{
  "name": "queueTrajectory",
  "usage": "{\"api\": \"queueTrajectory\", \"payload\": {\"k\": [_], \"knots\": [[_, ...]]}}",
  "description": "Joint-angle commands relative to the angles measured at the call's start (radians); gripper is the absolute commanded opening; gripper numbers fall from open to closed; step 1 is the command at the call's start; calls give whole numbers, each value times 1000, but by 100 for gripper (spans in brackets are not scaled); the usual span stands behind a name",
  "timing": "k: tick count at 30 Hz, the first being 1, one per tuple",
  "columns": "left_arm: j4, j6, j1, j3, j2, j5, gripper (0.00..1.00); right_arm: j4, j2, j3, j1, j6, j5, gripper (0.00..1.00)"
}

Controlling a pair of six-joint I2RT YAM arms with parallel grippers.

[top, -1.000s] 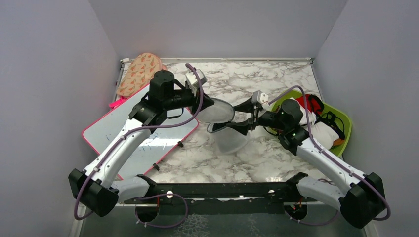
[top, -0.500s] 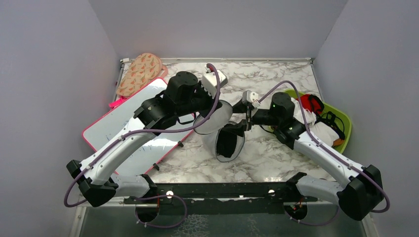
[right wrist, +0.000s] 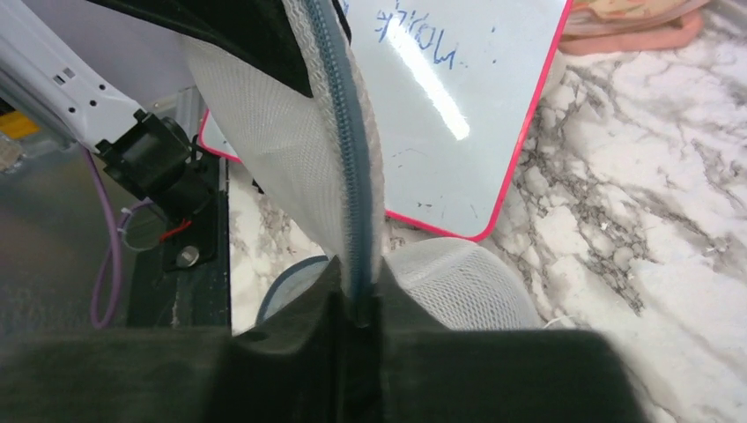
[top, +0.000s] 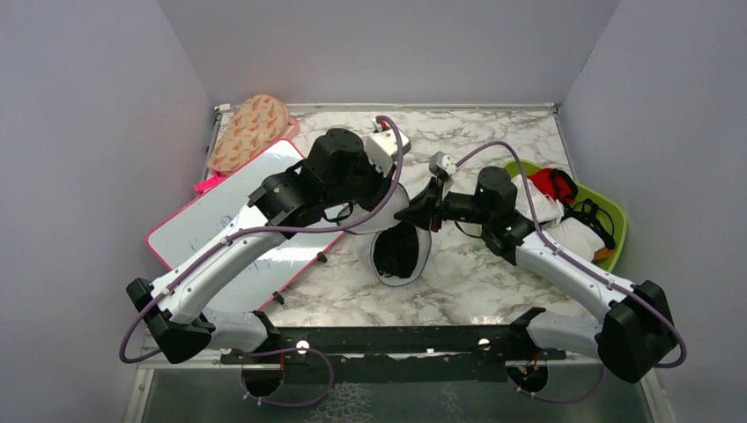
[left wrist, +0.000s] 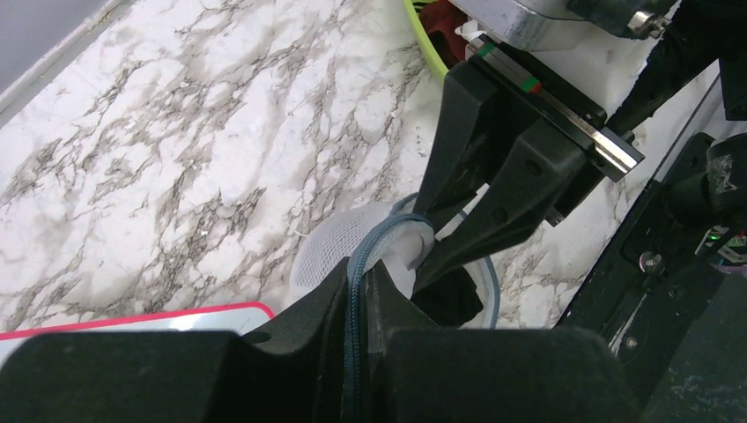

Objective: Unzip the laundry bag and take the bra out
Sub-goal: Open the laundry bag at the center of the board, then place the laundry bag at the center of the board.

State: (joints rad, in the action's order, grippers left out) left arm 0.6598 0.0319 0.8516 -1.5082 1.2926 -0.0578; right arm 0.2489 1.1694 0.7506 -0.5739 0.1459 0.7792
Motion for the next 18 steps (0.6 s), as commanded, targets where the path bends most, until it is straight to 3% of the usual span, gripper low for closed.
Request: {"api": "queueTrajectory", "payload": {"k": [1, 3, 6, 14, 15, 18], "knots": [[-61, 7, -1, 15, 7, 92, 4, 101, 11, -1, -7, 115, 25, 2], [-70, 22, -1, 17, 7, 145, 14, 61, 12, 7, -7, 123, -17, 1], [-82, 39, -1, 13, 13, 212, 40, 27, 1, -5, -6, 135, -105, 1], [-108, 47, -1, 31, 23, 244, 95, 41, -3, -47, 43, 204, -233, 1], [-108, 47, -2, 37, 24, 252, 99, 53, -1, -55, 49, 209, -238, 1], [-109, 45, -1, 55, 18, 269, 99, 66, 14, -69, 73, 235, -268, 1]]}}
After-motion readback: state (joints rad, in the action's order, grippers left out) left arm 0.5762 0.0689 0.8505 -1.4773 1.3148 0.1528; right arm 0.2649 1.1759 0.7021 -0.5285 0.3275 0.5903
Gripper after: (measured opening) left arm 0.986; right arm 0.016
